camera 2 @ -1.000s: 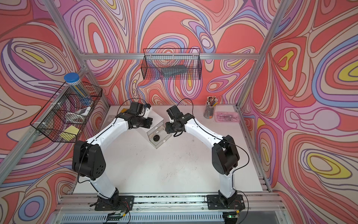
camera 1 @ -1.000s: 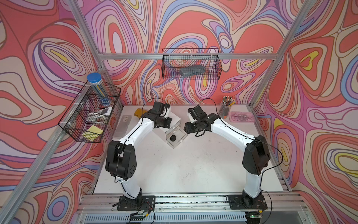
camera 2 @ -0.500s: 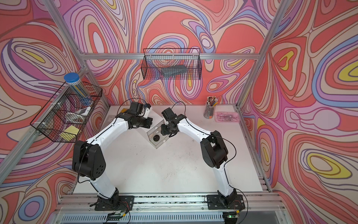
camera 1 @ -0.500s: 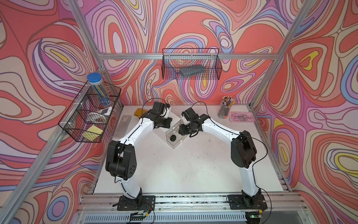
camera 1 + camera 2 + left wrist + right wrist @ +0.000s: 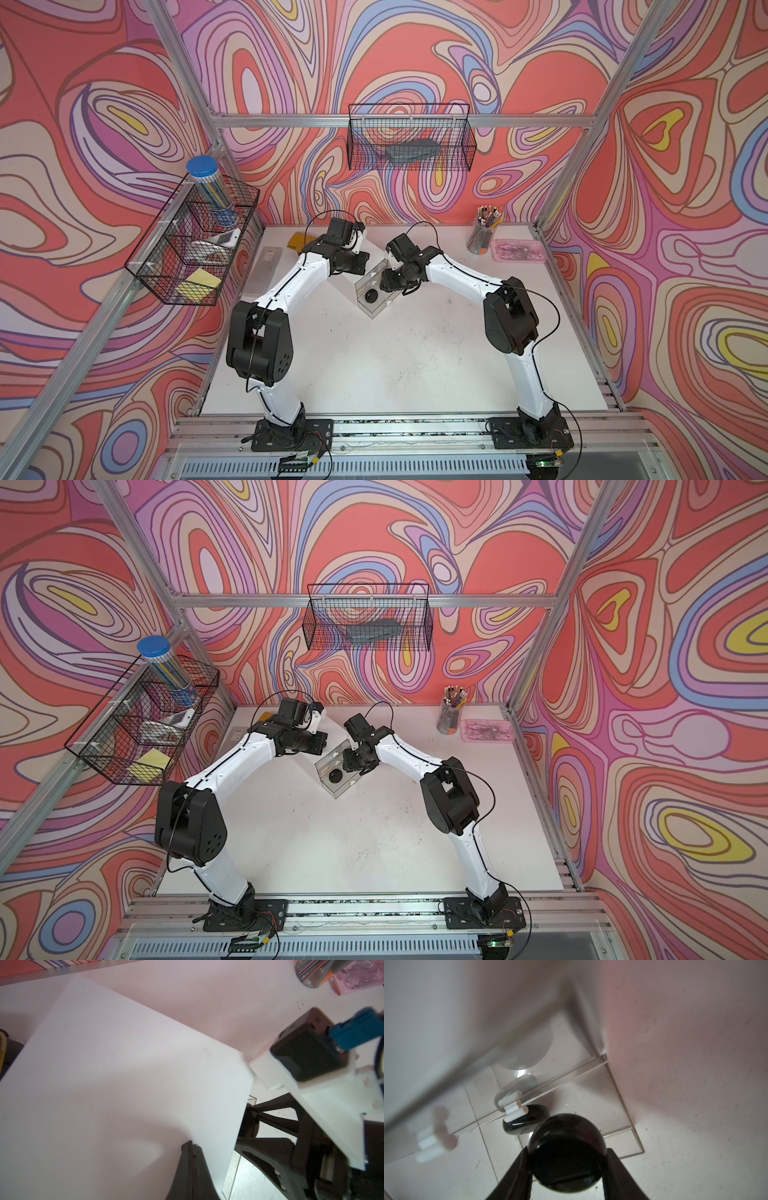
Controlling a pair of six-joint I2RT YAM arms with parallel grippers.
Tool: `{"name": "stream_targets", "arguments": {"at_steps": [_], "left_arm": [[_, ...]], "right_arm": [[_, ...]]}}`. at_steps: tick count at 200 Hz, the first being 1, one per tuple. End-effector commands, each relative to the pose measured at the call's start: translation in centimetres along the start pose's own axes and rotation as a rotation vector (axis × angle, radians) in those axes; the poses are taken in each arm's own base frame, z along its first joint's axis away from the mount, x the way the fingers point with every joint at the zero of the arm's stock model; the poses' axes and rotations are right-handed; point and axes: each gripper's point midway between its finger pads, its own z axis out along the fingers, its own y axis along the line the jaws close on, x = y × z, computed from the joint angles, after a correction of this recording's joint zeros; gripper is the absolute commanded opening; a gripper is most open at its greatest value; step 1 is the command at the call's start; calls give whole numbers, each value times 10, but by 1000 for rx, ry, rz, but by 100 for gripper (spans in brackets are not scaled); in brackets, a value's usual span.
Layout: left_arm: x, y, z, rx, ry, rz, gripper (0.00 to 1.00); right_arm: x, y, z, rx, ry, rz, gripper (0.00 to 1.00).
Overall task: Put the bluetooth earphones in the drawer according to color
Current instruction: Place the bluetooth earphone in the drawer.
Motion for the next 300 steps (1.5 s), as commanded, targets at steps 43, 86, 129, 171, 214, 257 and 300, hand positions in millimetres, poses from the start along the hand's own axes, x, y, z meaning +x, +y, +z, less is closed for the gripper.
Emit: {"name": "stream_targets", "arguments": {"at_steps": [43,86,129,171,214,257,300], "left_arm": [[68,0,22,6,256,-44,0],[68,1,22,3,257,-44,0],[68,1,22,2,257,-42,0],[68,1,22,2,258,-43,0],[68,1,22,4,257,-43,0],[68,1,21,2,256,-42,0],[68,1,22,3,256,-44,0]], "right_arm": [[10,-3,19,-4,34,9,49],[9,-2,23,-11,31,18,59],[9,-2,23,-9,33,18,67],[4,1,12,-22,-10,15,62],[-1,8,2,-59,-42,17,43],[3,17,1,-105,-30,26,25],[14,29,6,-151,-9,31,14]]}}
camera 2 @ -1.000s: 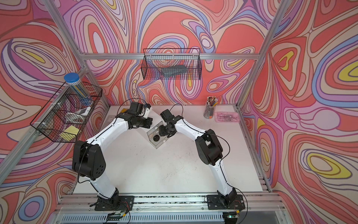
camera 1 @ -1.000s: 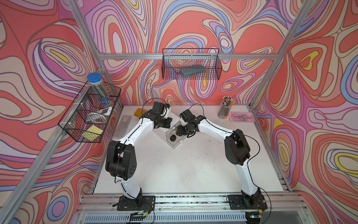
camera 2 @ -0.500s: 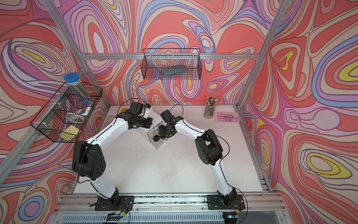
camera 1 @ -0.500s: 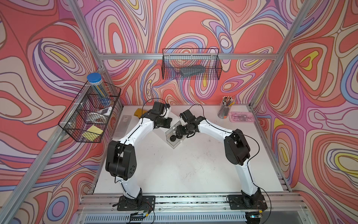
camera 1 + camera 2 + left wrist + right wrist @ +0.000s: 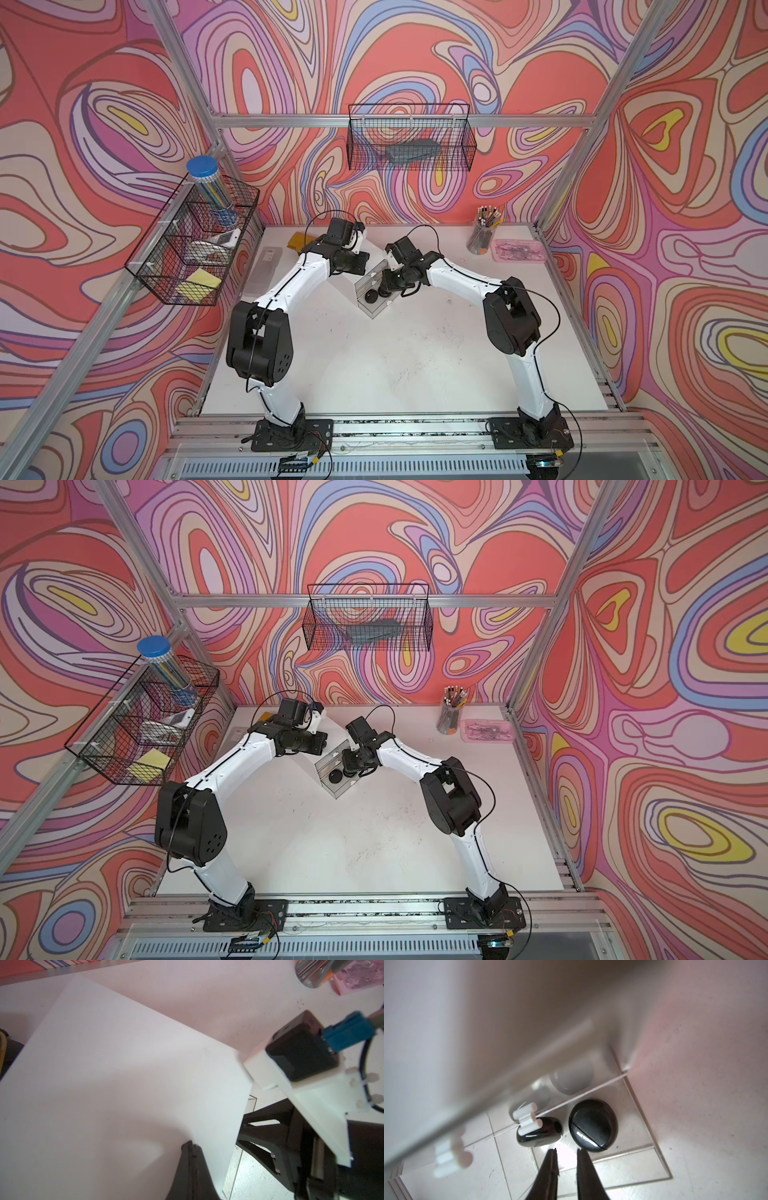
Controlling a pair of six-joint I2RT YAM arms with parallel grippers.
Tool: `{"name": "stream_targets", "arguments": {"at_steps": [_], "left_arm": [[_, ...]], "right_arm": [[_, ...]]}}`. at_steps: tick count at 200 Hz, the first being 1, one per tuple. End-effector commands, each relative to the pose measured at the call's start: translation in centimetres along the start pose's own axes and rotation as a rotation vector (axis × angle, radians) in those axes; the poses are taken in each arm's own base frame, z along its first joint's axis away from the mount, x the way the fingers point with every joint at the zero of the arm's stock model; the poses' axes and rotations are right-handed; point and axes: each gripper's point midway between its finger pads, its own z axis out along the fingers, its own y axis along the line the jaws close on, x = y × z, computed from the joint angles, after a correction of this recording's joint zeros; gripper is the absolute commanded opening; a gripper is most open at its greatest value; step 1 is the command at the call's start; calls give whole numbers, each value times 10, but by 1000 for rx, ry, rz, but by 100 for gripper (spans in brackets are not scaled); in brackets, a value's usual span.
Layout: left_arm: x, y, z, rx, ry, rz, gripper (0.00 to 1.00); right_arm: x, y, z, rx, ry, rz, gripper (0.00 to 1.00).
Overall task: Put the bluetooth earphones in the drawer according to color
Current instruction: Place the bluetooth earphone in the drawer.
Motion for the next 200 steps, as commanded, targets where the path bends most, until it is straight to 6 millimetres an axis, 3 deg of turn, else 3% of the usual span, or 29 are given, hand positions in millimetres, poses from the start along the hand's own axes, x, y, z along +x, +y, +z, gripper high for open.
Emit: {"name": "stream_targets", "arguments": {"at_steps": [1,55,134,200], "left_arm": [[68,1,22,2,256,-44,0],[67,0,22,6,255,-43,0],[67,0,21,4,255,-44,0],[67,1,21,3,253,-42,0]], "right_arm": [[18,17,-2,-55,48,4,14],[25,43,11,-137,61,17,9],[40,58,28,-190,113,40,5],[53,60,15,-203,99,77,0]]}}
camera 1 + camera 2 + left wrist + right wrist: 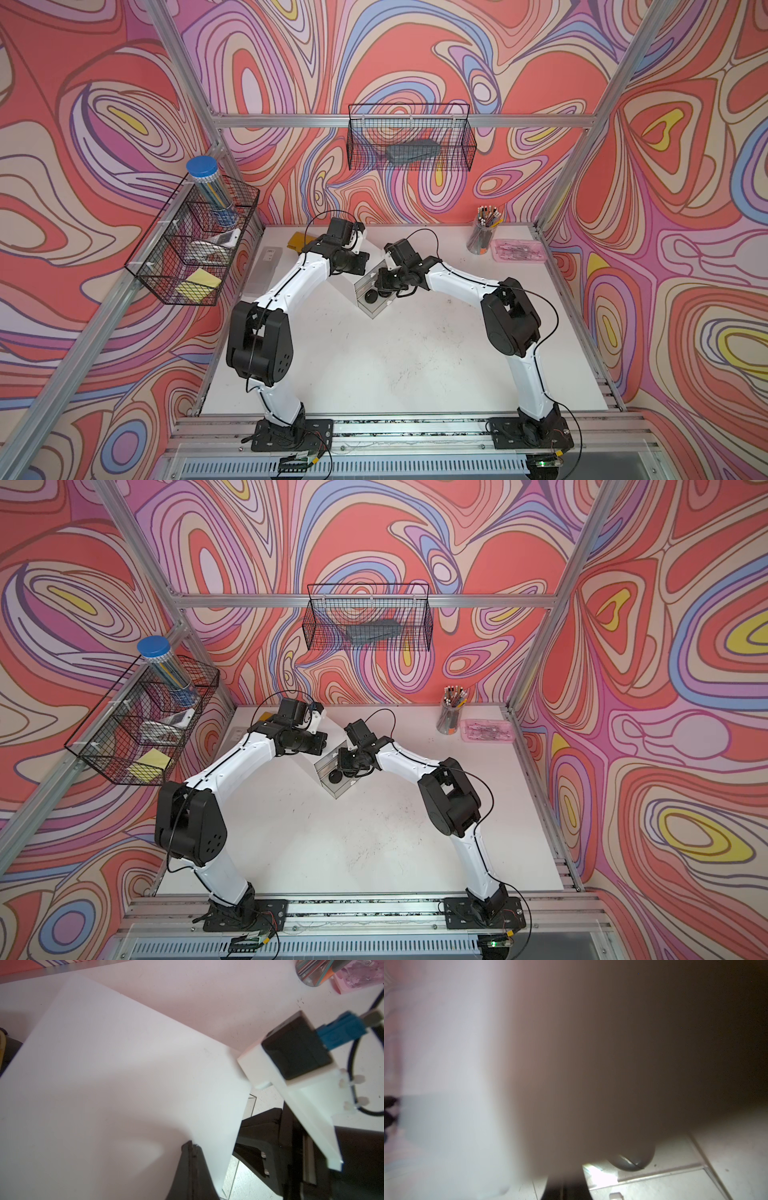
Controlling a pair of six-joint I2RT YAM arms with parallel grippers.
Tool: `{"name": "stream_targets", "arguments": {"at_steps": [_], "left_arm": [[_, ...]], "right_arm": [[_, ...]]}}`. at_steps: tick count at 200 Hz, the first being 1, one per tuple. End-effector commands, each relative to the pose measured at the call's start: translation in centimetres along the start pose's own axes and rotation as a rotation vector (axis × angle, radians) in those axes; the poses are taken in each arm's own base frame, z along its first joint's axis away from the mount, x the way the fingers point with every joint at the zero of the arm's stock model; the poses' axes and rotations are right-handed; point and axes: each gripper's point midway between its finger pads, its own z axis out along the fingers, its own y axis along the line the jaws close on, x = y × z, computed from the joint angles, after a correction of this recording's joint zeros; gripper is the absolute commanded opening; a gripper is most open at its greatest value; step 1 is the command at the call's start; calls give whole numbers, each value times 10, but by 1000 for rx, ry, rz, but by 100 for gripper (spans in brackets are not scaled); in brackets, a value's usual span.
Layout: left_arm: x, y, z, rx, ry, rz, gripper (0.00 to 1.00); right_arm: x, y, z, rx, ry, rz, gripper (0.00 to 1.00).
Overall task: Put the bluetooth earphones in the drawer according to color
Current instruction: Place the bluetooth earphone in the drawer, then close the drawer in the storage box.
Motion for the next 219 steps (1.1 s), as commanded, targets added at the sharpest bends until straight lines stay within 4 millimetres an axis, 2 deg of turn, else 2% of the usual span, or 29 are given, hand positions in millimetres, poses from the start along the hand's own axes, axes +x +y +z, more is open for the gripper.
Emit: {"name": "stream_targets", "arguments": {"at_steps": [1,28,81,148,195,214,219], "left_arm": [[65,1,21,2,246,-41,0],[65,0,22,5,246,-42,0],[65,1,21,3,245,-42,0],[64,0,20,4,241,-41,0],[65,0,21,4,246,-42,0],[65,0,21,5,245,-43,0],[65,0,21,4,244,-43,0]], "right_arm": [[62,30,6,-81,163,-21,0],[62,28,-8,-86,99,-6,0],[44,37,-24,-141,-44,50,0],[34,27,-45,-103,-171,54,0],[40,10,-65,-34,-226,61,0],[51,-2,-66,0,-212,73,0],[49,1,-75,-8,-229,74,0]]}}
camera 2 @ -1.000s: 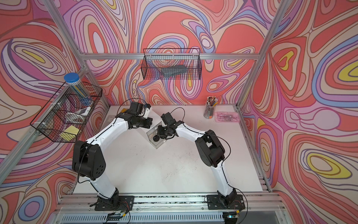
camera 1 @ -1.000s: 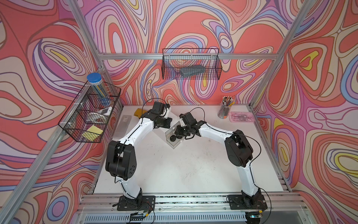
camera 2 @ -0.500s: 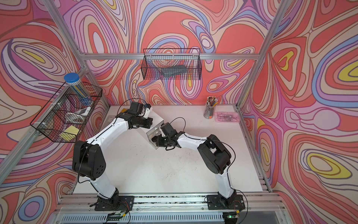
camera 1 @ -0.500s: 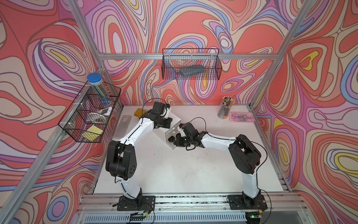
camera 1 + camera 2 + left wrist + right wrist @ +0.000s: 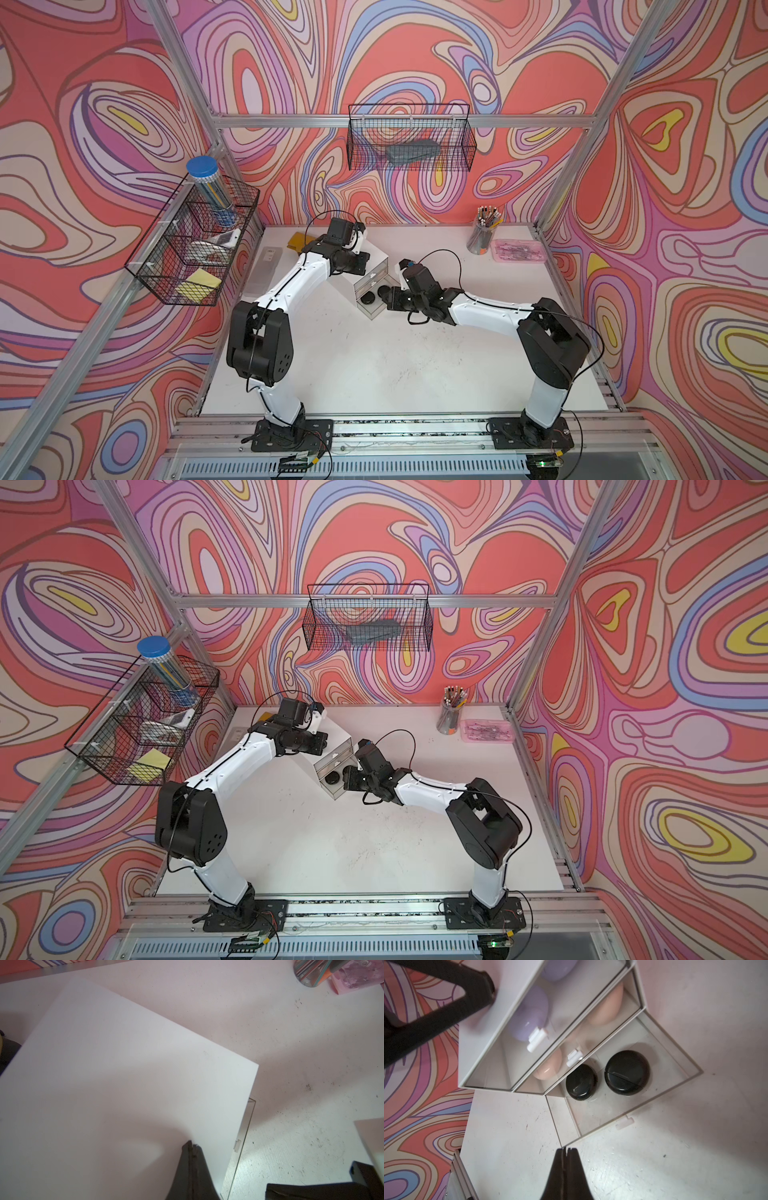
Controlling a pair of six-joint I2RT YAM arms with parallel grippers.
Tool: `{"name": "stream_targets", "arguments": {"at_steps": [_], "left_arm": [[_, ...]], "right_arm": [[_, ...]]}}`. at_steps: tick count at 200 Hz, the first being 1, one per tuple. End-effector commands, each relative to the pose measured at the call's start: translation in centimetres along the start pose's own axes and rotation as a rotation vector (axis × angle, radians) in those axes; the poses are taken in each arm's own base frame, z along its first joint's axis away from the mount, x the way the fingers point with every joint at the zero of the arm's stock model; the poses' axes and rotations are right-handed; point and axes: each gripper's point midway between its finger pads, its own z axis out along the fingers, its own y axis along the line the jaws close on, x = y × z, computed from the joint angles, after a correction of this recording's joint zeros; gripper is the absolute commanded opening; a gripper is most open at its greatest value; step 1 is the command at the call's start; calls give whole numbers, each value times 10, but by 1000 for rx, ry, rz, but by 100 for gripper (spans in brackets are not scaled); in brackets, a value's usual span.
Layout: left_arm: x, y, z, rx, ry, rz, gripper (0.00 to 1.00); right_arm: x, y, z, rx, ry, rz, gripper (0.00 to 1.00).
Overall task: Put the bluetooth earphones in the drawer according to color
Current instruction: Close the drawer in the storage box.
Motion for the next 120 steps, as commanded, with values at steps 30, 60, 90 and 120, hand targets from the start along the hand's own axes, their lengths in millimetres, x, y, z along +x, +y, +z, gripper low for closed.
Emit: {"name": "stream_targets", "arguments": {"at_steps": [30,60,90,120], "left_arm": [[65,2,20,-1,243,-45,0],[65,2,20,0,244,-46,0],[65,2,20,0,244,-45,0],[65,2,21,-1,245,-44,0]], "right_arm": [[7,-18,-18,53,-34,45,0],[14,-25,-12,55,-25,72,0],[12,-31,-6,46,-25,91,0],[15,-46,14,37,13,144,0]]}}
